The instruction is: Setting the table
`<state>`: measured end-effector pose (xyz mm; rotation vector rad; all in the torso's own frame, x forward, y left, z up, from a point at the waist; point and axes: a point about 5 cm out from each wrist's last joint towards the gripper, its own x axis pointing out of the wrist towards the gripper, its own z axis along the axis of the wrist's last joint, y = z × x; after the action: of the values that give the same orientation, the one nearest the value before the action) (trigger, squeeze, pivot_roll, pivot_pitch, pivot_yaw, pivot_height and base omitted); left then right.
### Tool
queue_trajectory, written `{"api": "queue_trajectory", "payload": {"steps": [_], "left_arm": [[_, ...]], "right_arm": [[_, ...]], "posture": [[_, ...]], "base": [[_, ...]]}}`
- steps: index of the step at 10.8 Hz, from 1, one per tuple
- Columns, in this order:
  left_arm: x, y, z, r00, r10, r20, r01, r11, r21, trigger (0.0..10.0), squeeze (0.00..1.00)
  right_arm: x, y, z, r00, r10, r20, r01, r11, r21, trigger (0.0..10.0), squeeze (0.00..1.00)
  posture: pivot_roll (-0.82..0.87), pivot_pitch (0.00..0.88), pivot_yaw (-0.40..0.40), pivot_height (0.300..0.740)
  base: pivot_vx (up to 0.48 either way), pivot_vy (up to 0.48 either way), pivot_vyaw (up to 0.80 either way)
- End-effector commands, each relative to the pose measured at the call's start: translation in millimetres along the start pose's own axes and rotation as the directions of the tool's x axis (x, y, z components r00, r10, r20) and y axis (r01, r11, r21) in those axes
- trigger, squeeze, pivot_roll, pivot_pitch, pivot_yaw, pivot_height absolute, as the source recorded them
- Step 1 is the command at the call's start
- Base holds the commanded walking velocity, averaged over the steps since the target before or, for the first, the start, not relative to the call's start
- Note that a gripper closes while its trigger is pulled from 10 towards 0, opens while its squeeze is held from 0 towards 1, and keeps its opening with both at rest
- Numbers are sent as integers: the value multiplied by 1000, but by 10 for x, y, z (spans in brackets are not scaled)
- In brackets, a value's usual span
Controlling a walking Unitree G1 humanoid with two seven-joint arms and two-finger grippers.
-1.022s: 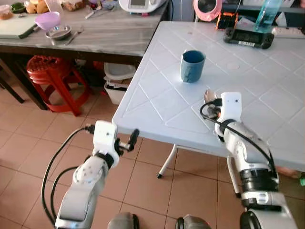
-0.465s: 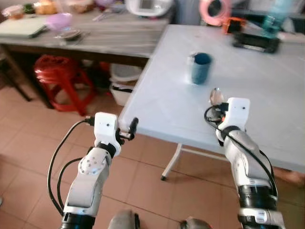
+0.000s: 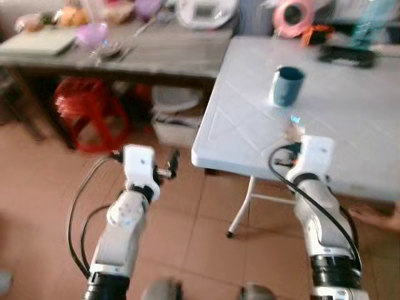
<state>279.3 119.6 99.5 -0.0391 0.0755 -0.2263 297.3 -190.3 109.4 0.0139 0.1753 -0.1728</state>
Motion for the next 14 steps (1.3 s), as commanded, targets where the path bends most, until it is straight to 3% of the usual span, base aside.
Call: {"api": "queue_trajectory", "payload": {"steps": [1,2,3,5,8,14], "left_arm": [[22,97,21,999,39,6,-39,999,23,10000,0],[49,88,61,999,37,25,-38,999,34,10000,0],[78,77,82,998,43,38,-45,998,38,10000,0],[88,54,72,998,39,42,-41,998,42,10000,0],[109,43,63,998,44,41,-45,999,24,10000,0],[98,33,74,997,31,64,-33,999,27,10000,0]], "right_arm": [[12,163,81,998,42,39,-42,999,15,10000,0],[17,195,110,995,87,46,-88,996,21,10000,0],[-2,233,155,986,146,75,-152,985,80,10000,0],[-12,241,164,983,161,85,-168,982,90,10000,0],[-9,250,191,981,171,88,-176,983,47,10000,0],[-28,219,164,985,135,112,-131,990,-44,10000,0]], "posture": [[-30,0,45,740],[-34,0,47,740],[-38,0,48,740],[-44,0,47,740],[-51,0,46,740],[-53,0,49,740]], "base": [[270,398,0],[311,368,0],[360,315,0],[435,0,0],[432,0,0],[287,383,0]]}}
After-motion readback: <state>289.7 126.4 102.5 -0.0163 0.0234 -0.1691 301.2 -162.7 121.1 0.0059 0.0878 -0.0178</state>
